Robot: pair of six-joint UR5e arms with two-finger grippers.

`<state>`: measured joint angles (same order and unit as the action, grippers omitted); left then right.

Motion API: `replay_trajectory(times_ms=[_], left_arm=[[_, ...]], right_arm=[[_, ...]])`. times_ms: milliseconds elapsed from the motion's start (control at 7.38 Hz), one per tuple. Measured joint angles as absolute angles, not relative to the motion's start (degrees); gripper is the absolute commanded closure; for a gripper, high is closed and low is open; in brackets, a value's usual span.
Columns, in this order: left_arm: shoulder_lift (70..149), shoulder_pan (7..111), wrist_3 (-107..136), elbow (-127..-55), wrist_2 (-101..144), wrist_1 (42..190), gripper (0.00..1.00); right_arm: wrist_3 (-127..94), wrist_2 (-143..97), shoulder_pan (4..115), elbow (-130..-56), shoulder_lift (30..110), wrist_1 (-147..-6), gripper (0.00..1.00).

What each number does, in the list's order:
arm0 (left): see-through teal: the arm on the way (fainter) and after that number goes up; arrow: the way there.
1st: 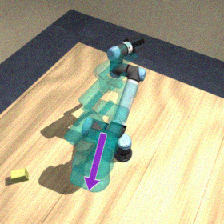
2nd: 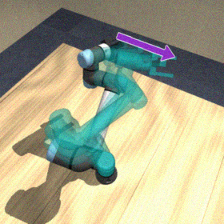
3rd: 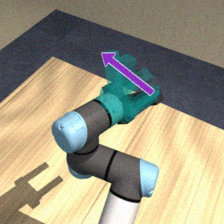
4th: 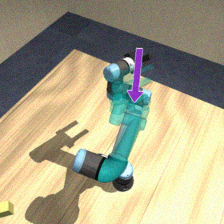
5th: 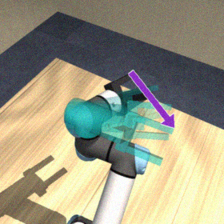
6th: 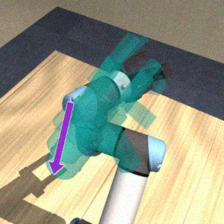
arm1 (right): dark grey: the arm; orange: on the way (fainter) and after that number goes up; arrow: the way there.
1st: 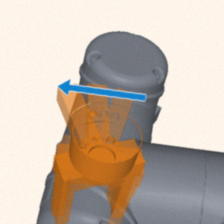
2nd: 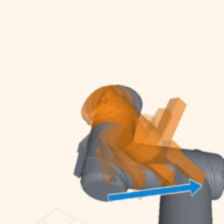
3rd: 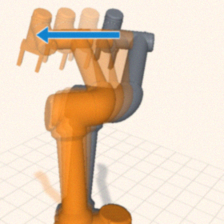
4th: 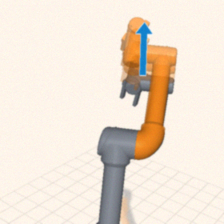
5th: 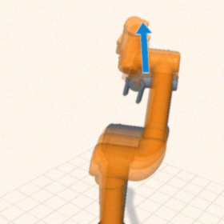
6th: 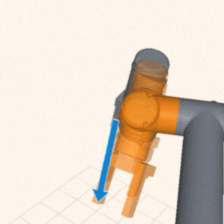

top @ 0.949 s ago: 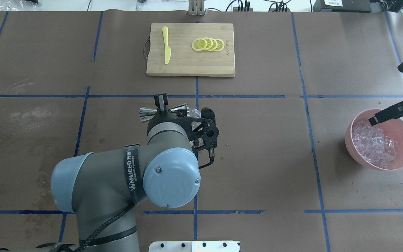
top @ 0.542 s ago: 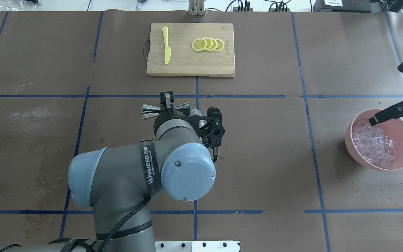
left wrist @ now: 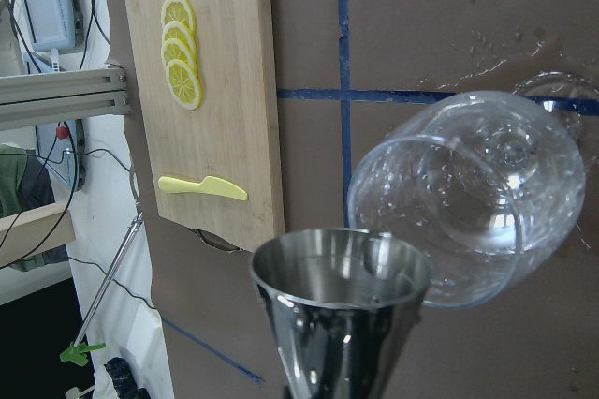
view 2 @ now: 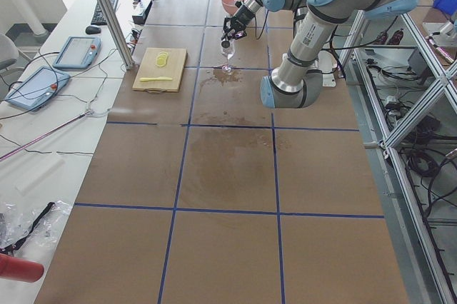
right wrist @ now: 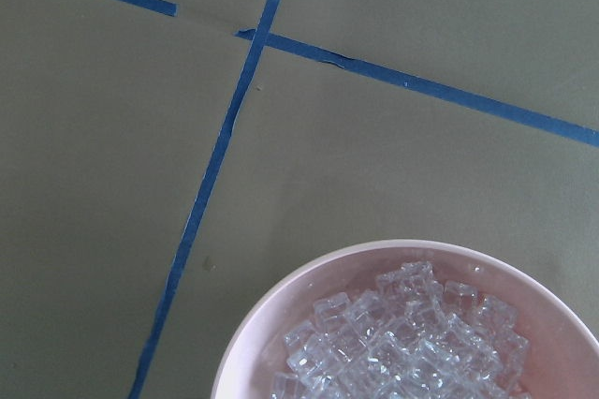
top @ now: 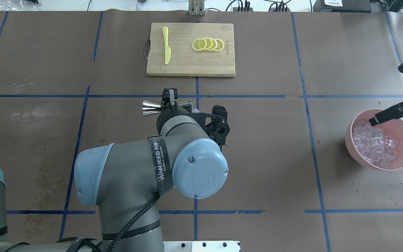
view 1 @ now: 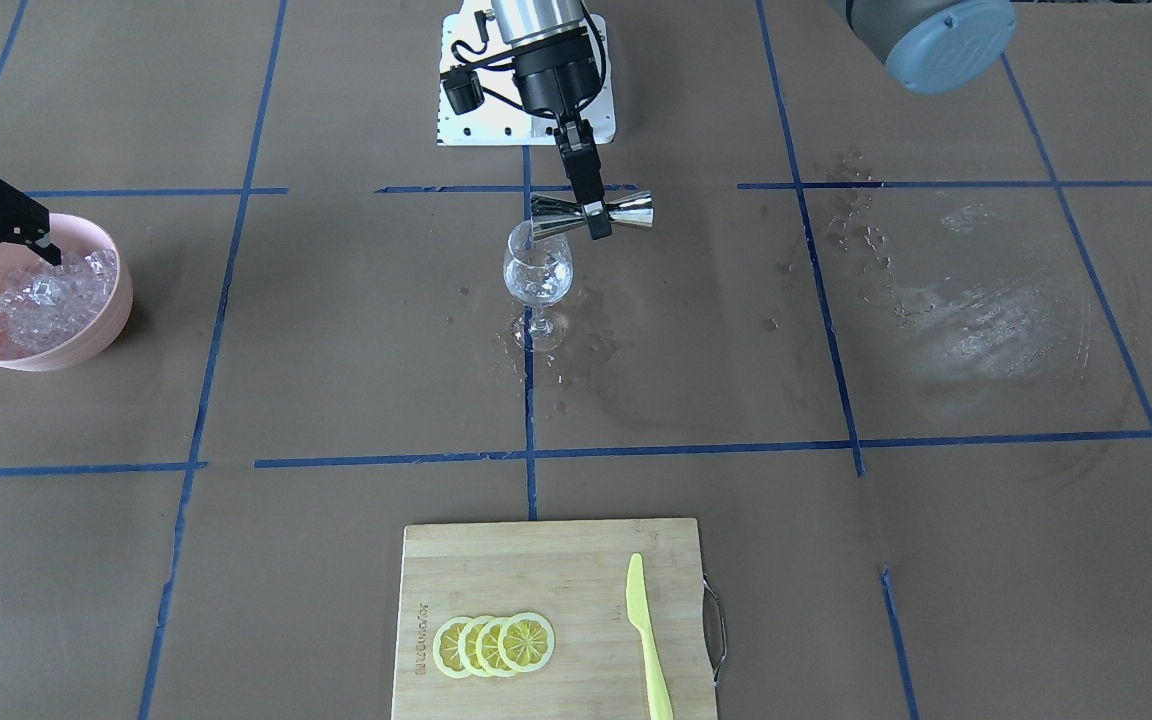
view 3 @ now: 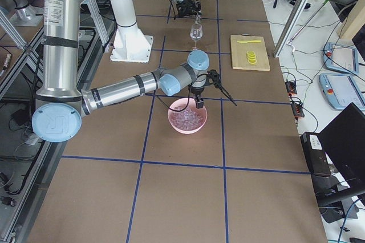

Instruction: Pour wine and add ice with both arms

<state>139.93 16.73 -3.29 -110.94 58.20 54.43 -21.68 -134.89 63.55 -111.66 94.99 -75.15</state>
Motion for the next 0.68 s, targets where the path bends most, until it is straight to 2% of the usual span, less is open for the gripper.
replay_trajectory(times_ms=[271, 678], left_arm=[[133.4, 17.4, 4.6, -116.3, 58.1, 60.3, 1.00], [123.7, 20.3, 13.6, -119.2, 58.1, 77.6, 1.00]], right_arm=[[-21.7, -134.8, 63.5, -111.4, 94.9, -75.1, 0.00], [-21.7, -134.3, 63.3, -111.2, 94.9, -75.2, 0.00]])
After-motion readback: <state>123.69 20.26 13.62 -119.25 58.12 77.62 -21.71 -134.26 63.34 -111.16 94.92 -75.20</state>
